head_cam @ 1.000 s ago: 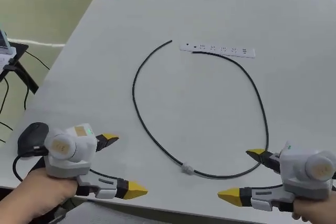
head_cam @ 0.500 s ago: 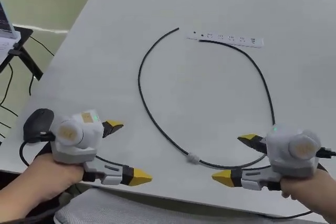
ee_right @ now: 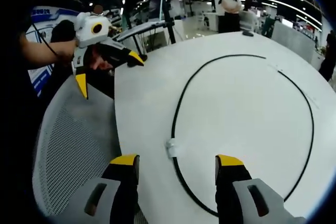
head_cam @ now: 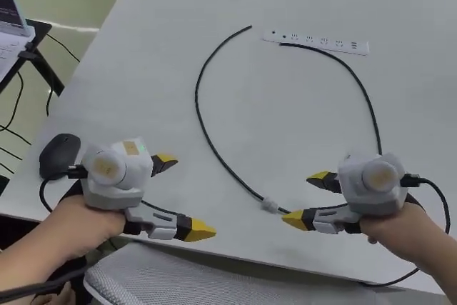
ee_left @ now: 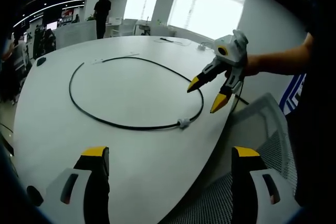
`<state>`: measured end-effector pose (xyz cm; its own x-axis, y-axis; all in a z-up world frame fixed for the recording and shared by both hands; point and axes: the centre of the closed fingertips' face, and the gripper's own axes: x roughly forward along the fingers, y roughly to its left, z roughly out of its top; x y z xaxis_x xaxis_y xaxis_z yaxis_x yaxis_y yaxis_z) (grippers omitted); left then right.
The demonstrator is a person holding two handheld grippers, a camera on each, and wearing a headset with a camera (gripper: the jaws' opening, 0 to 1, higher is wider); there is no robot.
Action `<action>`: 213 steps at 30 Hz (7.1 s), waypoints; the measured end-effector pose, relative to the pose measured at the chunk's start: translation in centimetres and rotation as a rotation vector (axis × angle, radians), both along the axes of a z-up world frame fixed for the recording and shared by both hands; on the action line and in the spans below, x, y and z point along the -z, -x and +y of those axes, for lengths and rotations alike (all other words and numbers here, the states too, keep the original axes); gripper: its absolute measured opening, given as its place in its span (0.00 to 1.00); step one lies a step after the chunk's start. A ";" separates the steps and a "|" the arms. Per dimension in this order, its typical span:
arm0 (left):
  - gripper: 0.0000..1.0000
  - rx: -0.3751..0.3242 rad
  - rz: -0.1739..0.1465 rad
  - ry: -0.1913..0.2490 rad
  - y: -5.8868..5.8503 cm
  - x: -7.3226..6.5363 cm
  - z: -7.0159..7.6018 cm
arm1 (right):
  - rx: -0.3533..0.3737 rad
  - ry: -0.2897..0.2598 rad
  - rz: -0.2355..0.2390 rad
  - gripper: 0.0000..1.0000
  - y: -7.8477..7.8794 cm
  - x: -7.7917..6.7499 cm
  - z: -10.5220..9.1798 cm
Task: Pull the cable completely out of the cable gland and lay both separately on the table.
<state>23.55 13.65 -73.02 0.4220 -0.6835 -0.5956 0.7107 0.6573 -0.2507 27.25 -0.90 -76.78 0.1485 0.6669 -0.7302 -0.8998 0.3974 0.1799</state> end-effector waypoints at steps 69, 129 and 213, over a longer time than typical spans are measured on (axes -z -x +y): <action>0.92 0.029 0.028 0.035 0.6 0.4 -0.8 | -0.132 0.187 0.074 0.07 0.7 4.3 2.3; 0.61 0.285 -0.149 0.166 -1.6 -5.6 -9.7 | -0.440 0.082 -0.036 0.06 3.2 -9.2 4.6; 0.15 0.427 -0.194 0.168 -0.7 -7.8 -11.3 | -0.293 -0.442 0.583 0.11 3.8 -12.1 4.0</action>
<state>24.29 2.31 -65.24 0.1760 -0.8991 -0.4008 0.9515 0.2597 -0.1647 23.40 3.15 -64.71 -0.4037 0.8664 -0.2938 -0.6683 -0.0600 0.7414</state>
